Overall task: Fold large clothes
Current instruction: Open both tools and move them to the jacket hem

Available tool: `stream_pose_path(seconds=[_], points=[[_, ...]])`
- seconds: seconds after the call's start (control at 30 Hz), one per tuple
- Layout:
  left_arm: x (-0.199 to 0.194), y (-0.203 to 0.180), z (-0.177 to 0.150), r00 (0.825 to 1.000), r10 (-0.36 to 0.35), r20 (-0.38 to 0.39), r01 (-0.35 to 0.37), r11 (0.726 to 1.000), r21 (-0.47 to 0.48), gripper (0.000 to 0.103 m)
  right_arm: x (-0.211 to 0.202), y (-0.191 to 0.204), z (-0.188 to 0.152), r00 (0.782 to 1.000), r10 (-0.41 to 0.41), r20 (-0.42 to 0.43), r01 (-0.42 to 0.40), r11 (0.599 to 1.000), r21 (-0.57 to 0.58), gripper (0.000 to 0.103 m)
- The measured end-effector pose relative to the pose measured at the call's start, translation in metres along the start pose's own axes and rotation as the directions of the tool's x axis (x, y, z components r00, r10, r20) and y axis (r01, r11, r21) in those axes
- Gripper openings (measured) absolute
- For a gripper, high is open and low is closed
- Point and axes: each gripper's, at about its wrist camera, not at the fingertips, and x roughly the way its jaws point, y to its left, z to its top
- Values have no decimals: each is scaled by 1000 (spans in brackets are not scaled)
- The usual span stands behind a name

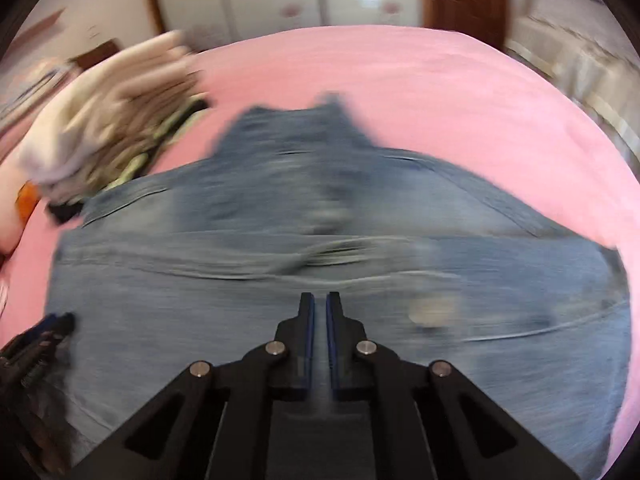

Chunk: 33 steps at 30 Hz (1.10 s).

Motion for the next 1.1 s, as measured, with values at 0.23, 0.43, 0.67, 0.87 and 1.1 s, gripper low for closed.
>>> stream_pose_path(seconds=[0.23, 0.43, 0.67, 0.87, 1.1], points=[[-2, 30, 7, 999, 38, -34, -39, 997, -59, 62, -18, -7, -5, 1000, 8, -1, -8, 1000, 9, 3], [-35, 31, 7, 999, -31, -43, 27, 997, -78, 79, -43, -2, -4, 997, 82, -4, -81, 994, 70, 5], [-107, 17, 15, 997, -81, -2, 81, 995, -52, 88, -122, 3, -12, 995, 89, 44, -92, 992, 82, 35], [-184, 9, 8, 988, -142, 62, 143, 990, -16, 88, -204, 7, -27, 986, 113, 124, -121, 991, 62, 47], [-279, 9, -14, 965, -213, 156, 206, 977, 62, 89, -283, 11, -61, 972, 135, 193, -140, 990, 14, 59]])
